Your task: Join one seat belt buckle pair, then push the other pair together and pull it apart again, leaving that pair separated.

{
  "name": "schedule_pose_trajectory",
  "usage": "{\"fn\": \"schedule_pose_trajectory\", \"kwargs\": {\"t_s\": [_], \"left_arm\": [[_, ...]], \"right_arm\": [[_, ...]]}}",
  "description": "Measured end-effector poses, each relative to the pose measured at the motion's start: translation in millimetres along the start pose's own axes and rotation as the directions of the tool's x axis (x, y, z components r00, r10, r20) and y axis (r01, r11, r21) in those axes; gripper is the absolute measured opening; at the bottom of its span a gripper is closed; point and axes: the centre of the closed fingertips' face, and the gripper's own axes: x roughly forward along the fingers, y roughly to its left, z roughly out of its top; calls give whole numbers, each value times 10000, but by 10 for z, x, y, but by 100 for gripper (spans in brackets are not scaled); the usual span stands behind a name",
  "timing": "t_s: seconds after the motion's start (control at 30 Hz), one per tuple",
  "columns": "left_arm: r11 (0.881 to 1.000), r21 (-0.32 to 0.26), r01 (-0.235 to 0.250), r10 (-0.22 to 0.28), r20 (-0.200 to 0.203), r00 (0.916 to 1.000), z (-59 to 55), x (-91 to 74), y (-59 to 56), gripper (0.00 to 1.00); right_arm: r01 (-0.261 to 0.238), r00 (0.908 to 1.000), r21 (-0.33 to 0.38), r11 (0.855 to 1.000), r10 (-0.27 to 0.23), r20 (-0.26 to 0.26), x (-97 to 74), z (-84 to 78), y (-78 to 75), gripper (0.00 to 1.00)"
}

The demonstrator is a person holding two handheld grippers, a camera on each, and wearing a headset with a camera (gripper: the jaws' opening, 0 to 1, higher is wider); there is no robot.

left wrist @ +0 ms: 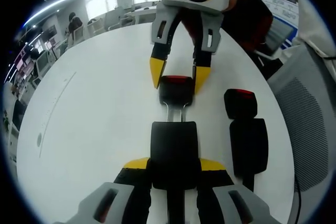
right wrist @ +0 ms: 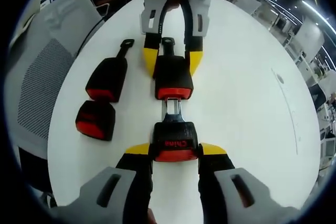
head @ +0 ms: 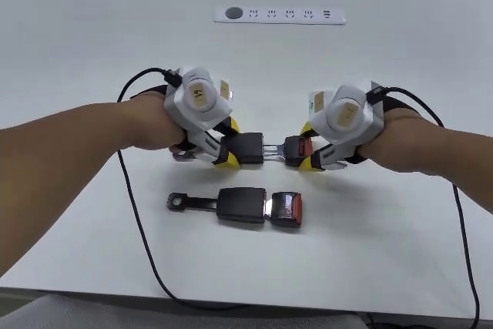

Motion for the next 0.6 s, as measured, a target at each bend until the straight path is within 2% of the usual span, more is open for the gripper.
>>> {"fn": "schedule_pose_trajectory", "kwargs": {"t_s": [0.3, 0.4, 0.47, 0.6], "left_arm": [[9999, 131, 8, -9, 48, 10000, -9, 3, 19, 33], [9999, 147, 40, -41, 75, 10000, 3, -3, 7, 33], [9999, 159, 63, -65, 106, 9999, -41, 17, 49, 33], [9998, 160, 105, -107, 122, 9999, 45, -23, -30, 33]], "right_arm": [[-108, 9989, 262, 9996, 96, 460, 68, 106, 2, 32], [-149, 9989, 230, 9996, 138, 458, 42, 116, 11, 32], [-180, 9987, 275, 9995, 167, 486, 82, 99, -9, 32], [-173, 9989, 335, 9993, 158, 450, 90, 113, -8, 31]]}}
